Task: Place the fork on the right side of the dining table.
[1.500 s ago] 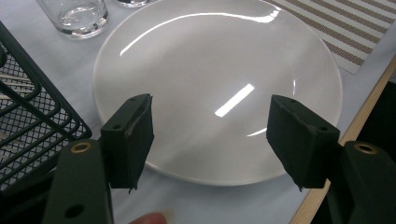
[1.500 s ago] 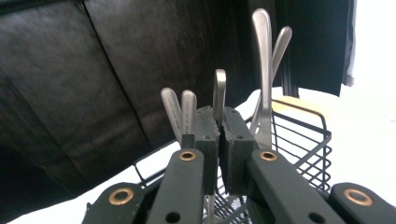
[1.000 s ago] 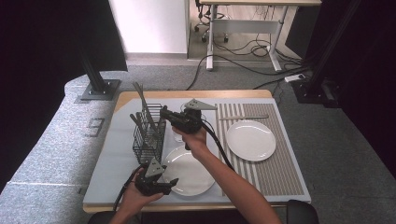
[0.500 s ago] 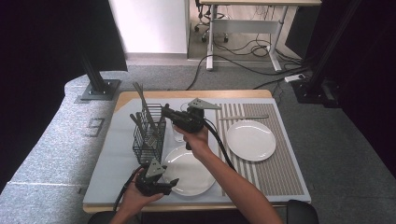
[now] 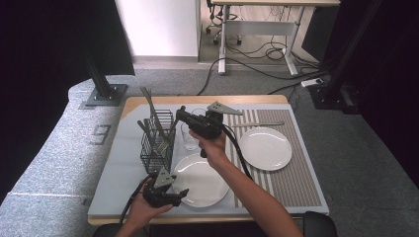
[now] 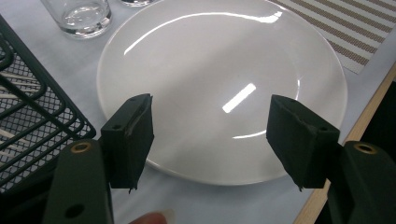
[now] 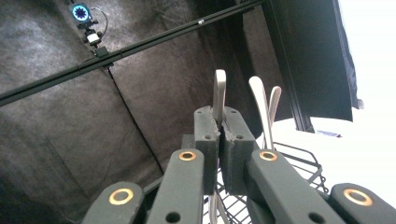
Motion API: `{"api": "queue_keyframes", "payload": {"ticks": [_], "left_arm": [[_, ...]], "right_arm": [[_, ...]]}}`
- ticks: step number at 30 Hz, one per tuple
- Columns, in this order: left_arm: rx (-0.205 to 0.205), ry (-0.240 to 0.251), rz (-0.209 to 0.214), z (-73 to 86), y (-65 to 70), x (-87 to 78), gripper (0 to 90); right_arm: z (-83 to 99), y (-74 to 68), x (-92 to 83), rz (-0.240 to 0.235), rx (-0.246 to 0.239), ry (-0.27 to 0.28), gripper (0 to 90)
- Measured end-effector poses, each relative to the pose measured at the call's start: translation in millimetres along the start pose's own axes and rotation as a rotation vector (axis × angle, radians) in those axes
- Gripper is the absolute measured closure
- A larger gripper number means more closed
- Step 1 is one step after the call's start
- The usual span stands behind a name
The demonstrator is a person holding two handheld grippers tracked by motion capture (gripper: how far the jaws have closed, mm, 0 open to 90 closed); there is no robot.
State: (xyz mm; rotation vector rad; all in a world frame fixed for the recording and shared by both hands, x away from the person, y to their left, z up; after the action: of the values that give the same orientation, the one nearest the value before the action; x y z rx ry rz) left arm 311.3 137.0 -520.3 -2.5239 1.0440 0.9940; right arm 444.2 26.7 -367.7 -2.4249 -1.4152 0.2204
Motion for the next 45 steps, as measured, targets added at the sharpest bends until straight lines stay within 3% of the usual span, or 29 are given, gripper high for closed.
{"api": "queue_keyframes", "payload": {"ticks": [22,45], "left_arm": [[-0.012,0.009,-0.007,-0.4,-2.9,-2.4,32.0],[-0.014,0.006,-0.007,0.0,-3.1,-1.9,32.0]], "right_arm": [[-10.7,1.3,-22.9,0.027,-0.022,0.014,86.4],[-9.3,14.9,-39.7,0.063,-0.011,0.019,86.4]]}}
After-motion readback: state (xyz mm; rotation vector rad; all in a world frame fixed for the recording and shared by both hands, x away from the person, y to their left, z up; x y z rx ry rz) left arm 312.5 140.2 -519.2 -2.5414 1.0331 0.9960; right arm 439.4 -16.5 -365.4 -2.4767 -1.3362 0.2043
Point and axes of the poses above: each handheld gripper's, and its own axes: x roughly forward along the jaws, z roughly out of its underside, y roughly to its right, the point moved 6 cm from there along x, roughly forward along the jaws, and after that the axes turned 3 degrees about -x, right-handed, at the moved point
